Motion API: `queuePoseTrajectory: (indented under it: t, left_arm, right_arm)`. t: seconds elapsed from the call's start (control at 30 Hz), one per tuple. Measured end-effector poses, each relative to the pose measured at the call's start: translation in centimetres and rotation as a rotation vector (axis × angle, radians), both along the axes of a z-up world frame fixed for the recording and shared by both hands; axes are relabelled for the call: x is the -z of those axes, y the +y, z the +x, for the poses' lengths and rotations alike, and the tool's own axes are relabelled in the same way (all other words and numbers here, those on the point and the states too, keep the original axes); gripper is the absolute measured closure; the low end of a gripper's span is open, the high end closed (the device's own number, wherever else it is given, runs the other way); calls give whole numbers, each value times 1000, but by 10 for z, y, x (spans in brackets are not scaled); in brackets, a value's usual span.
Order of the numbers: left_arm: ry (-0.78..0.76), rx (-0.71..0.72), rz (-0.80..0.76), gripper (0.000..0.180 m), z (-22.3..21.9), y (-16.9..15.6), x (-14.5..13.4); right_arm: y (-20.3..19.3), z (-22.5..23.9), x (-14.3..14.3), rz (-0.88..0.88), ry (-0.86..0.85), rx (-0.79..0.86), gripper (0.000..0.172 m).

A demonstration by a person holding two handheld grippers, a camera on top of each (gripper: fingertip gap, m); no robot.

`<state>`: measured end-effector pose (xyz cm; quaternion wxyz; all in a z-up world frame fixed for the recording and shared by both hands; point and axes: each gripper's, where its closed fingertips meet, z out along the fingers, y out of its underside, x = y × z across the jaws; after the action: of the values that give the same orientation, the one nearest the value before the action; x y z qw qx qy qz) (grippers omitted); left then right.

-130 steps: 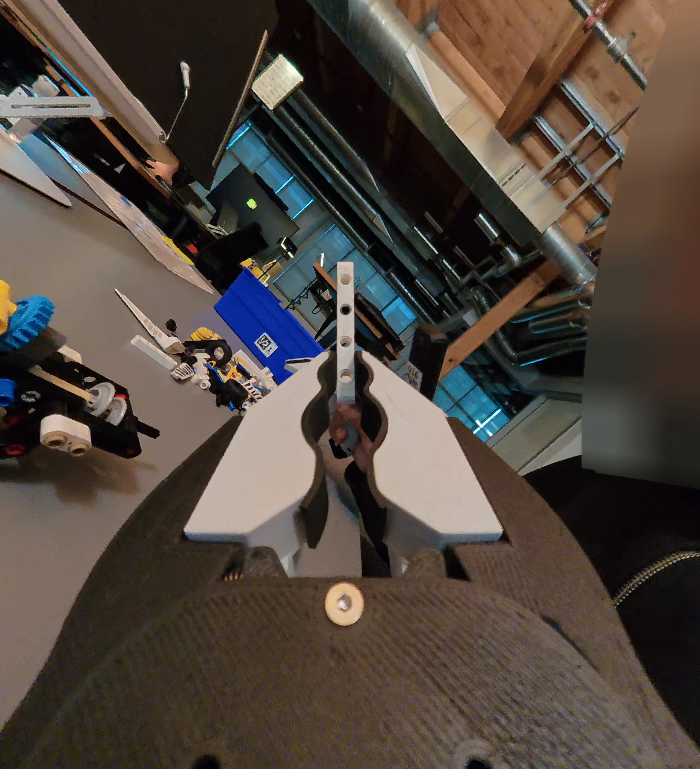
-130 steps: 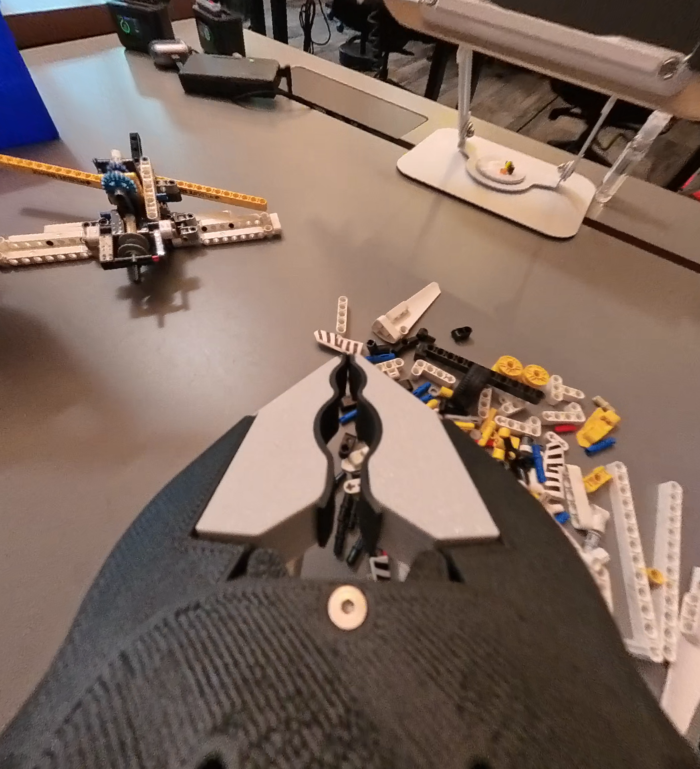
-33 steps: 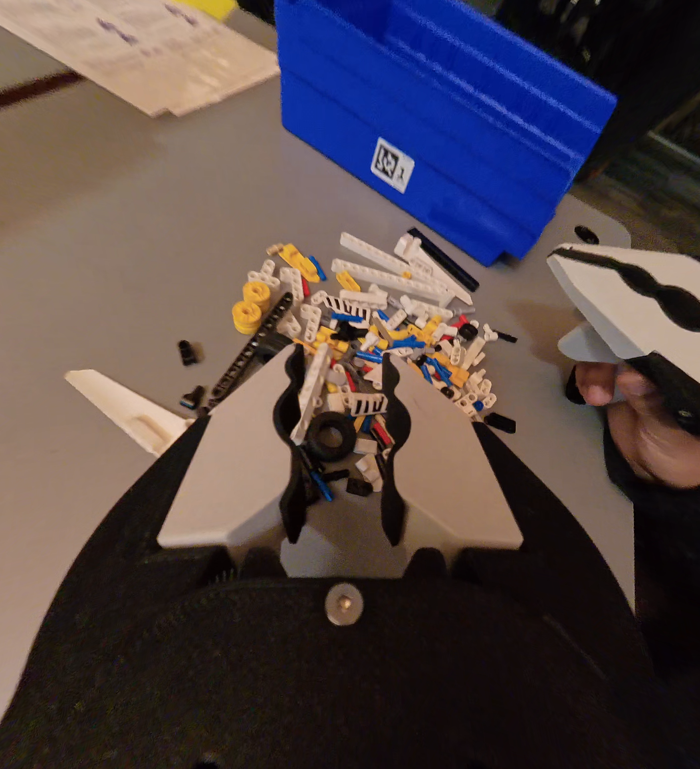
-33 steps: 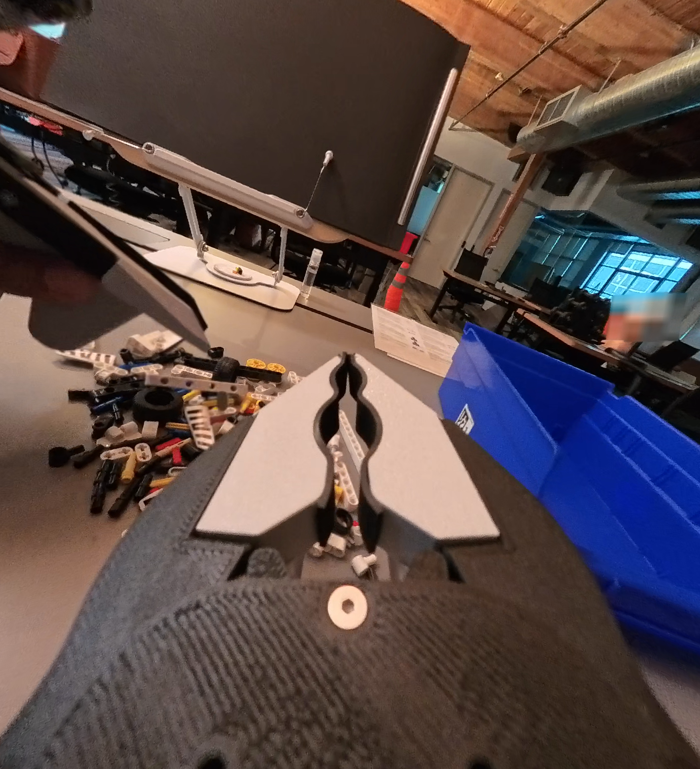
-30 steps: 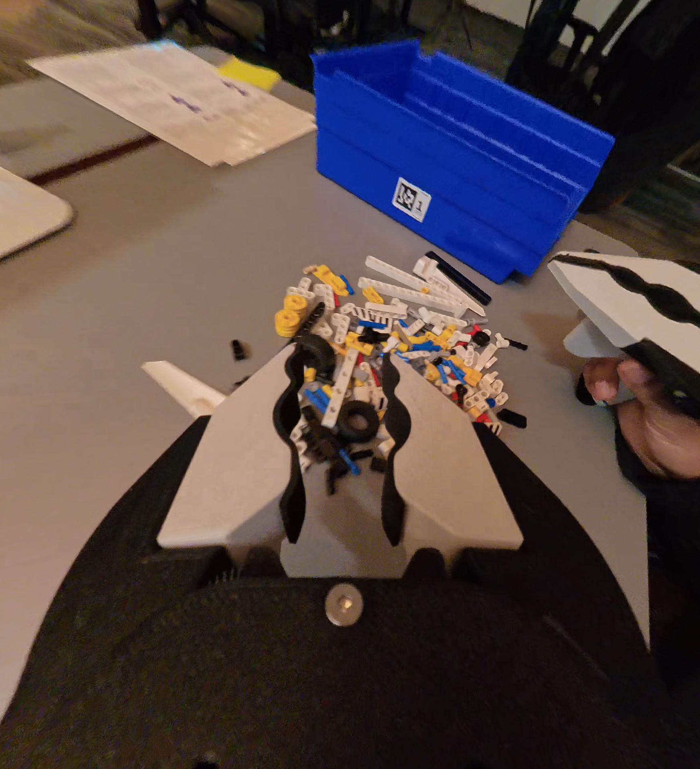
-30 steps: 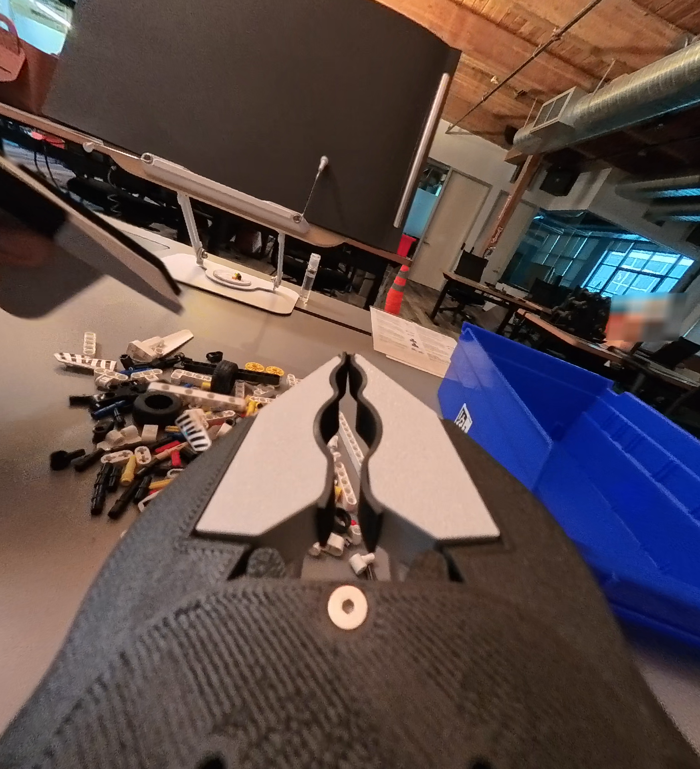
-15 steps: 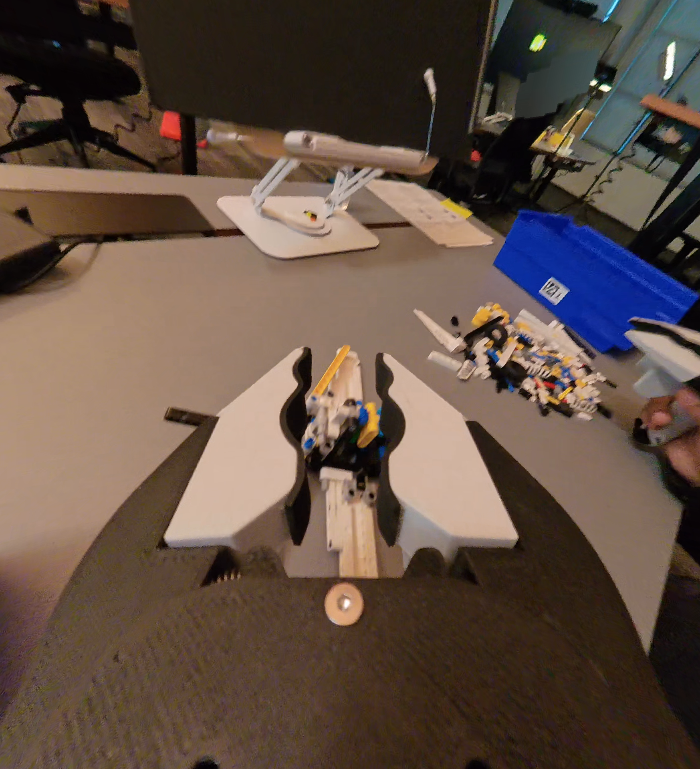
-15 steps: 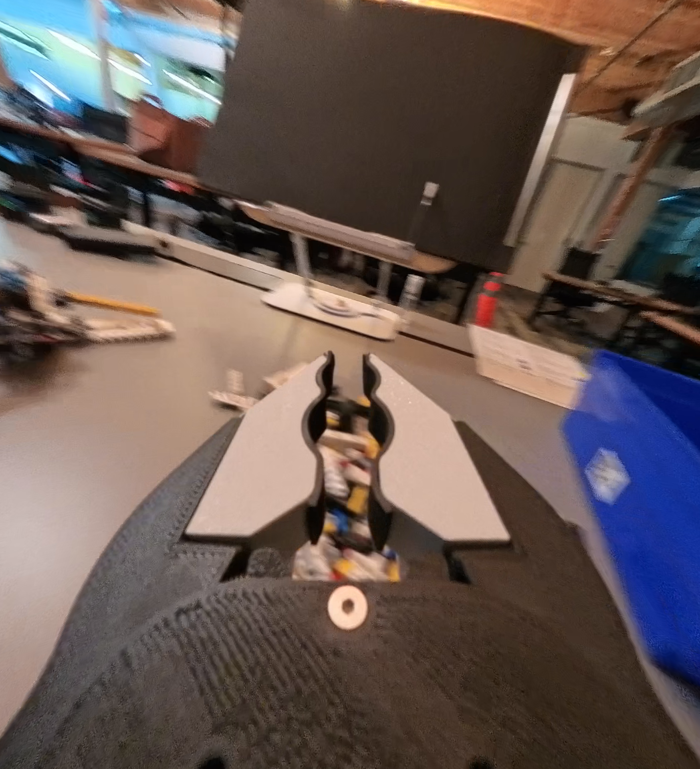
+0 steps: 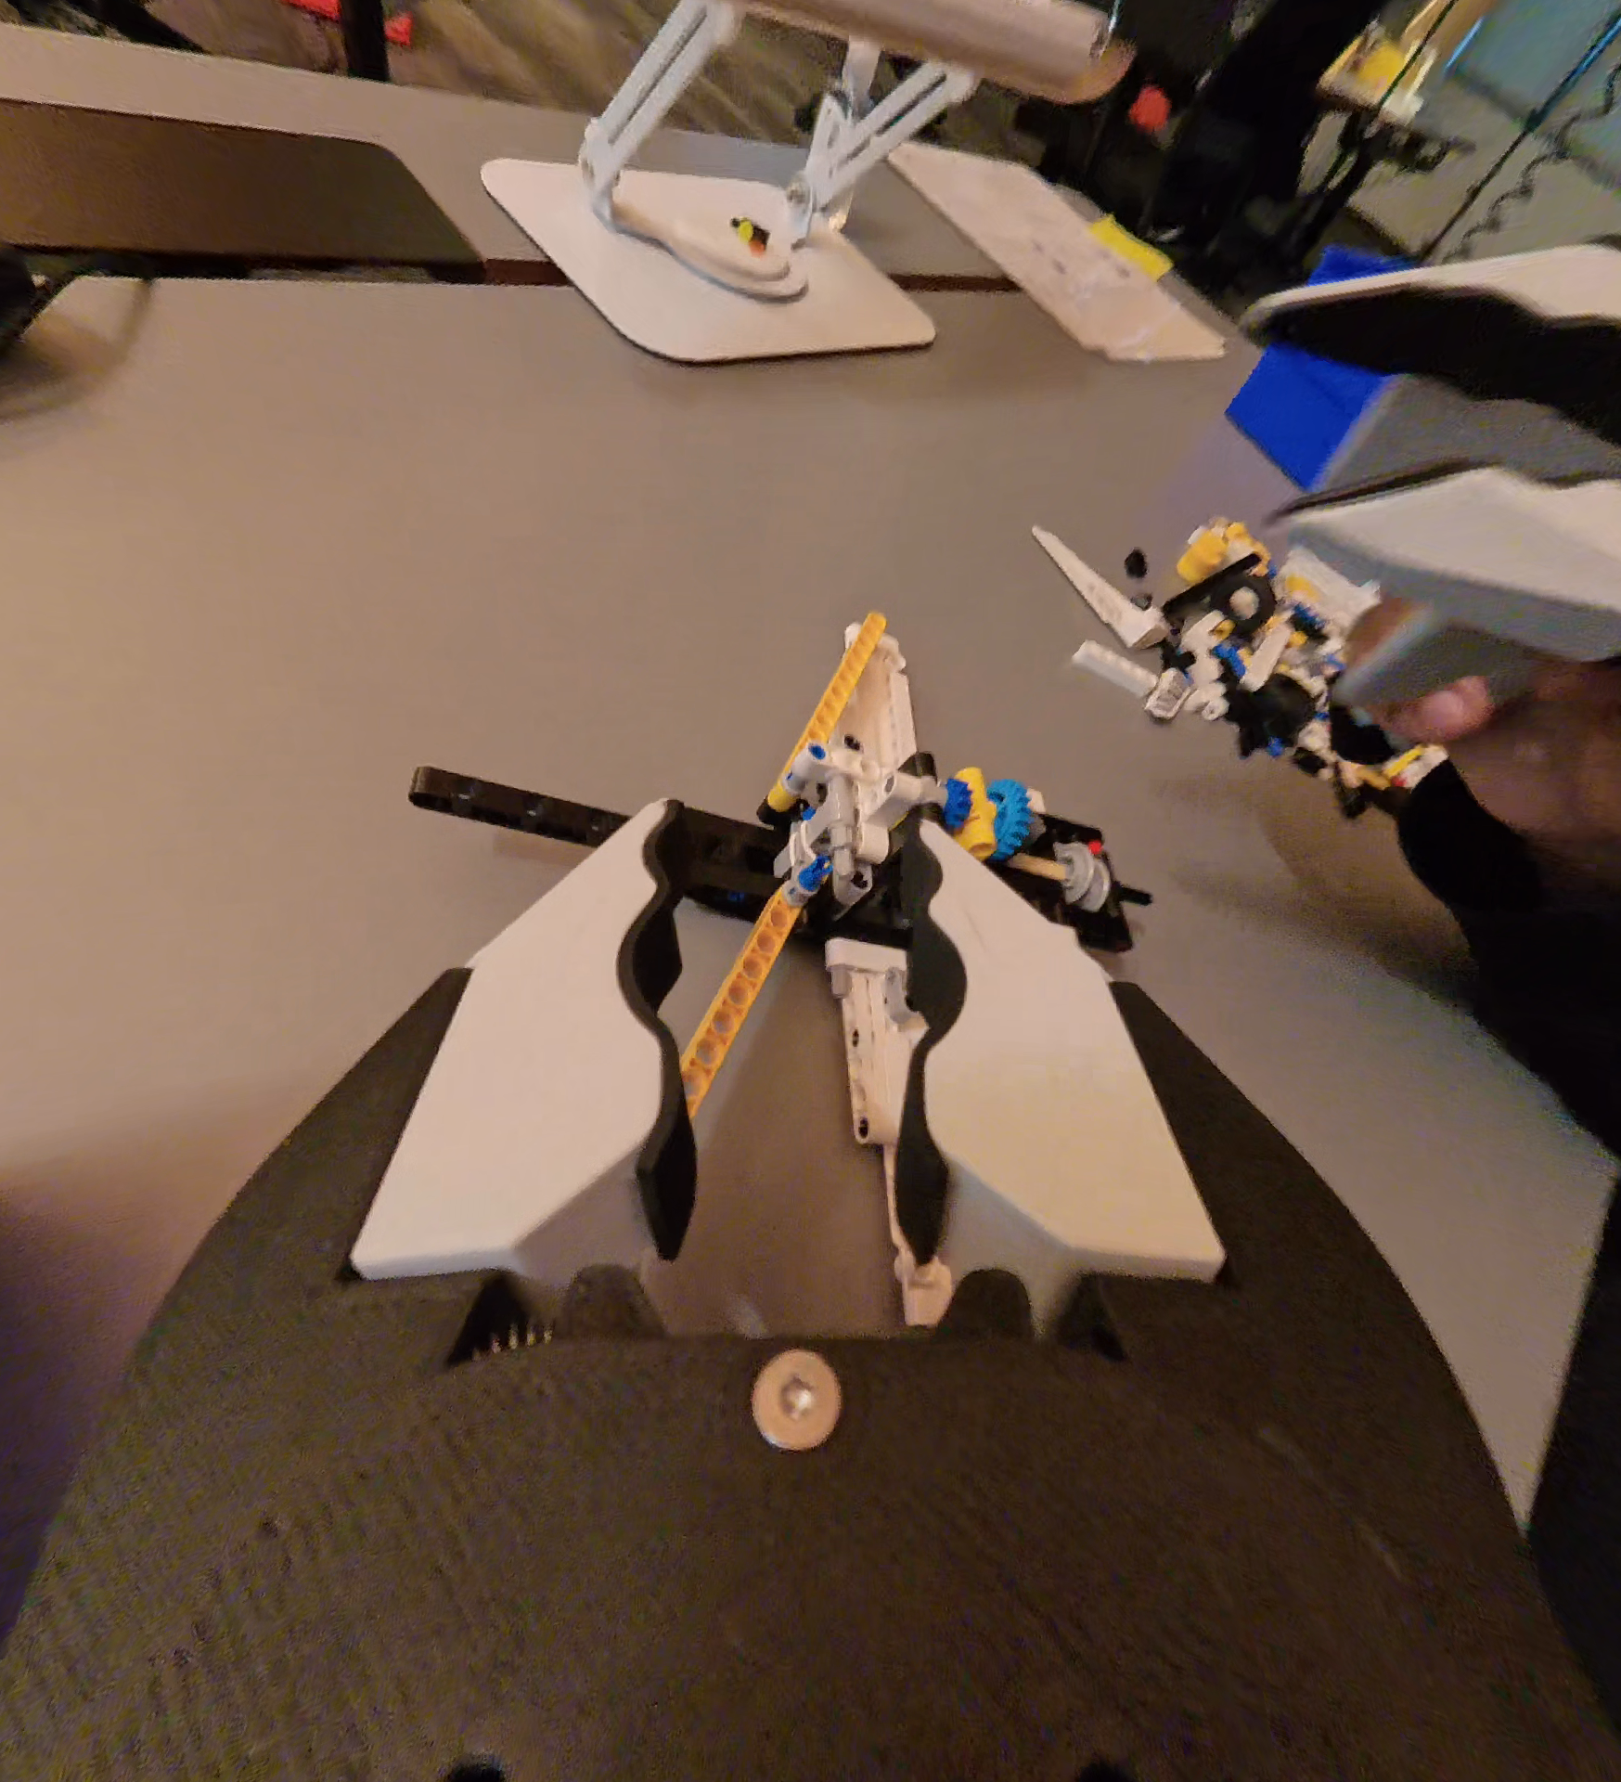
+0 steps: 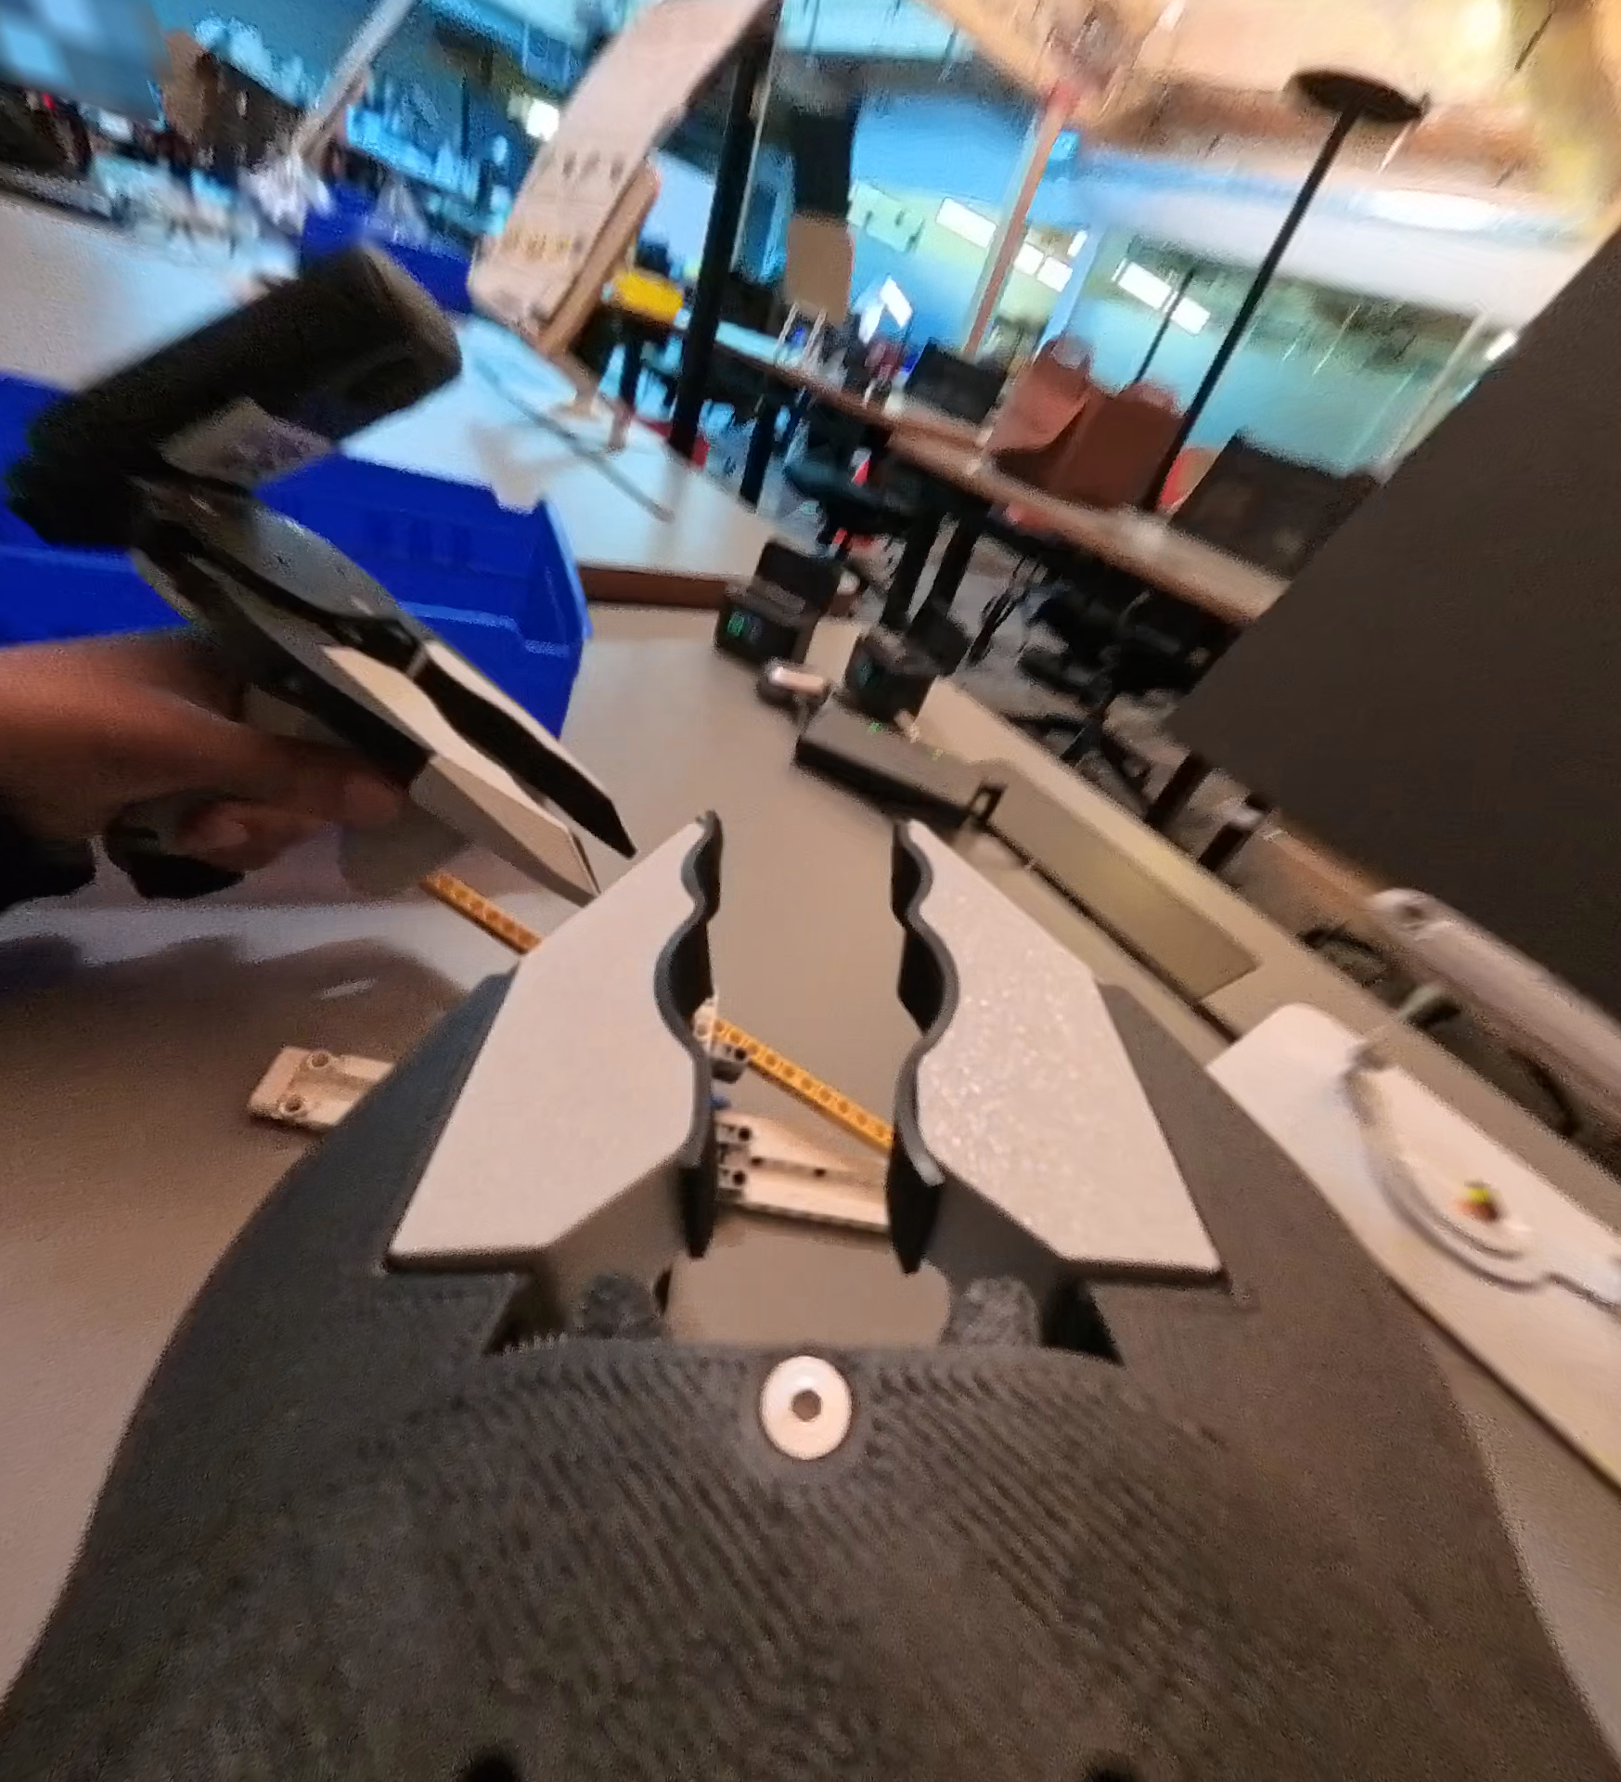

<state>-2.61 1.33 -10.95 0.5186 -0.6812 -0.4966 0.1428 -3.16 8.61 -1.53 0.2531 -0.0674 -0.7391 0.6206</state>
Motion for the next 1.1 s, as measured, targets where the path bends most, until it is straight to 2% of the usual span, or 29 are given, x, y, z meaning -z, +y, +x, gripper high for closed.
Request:
queuePoseTrajectory:
  t: [0.13,0.27,0.4,0.57,0.7,0.83,1.1]
  left_arm:
    - [34,-6,-76,139,3,7,15]
    - [48,12,-56,143,1,17,22]
    - [75,6,-32,146,3,18,20]
    - [108,33,145,144,9,20,5]
    - [87,34,178,145,10,16,6]
    - [108,35,135,149,11,16,5]
    - [181,38,69,153,13,15,0]
  right_arm:
    - [-24,-4,65,172,-144,-31,125]
    - [-18,-1,92,237,-90,-8,132]
    - [-17,-1,96,244,-145,-18,130]
    - [-6,-11,90,182,-211,16,133]
    - [0,-16,84,110,-257,16,136]
    - [-2,-14,88,100,-306,-15,135]
    - [-12,0,99,160,-295,-66,133]
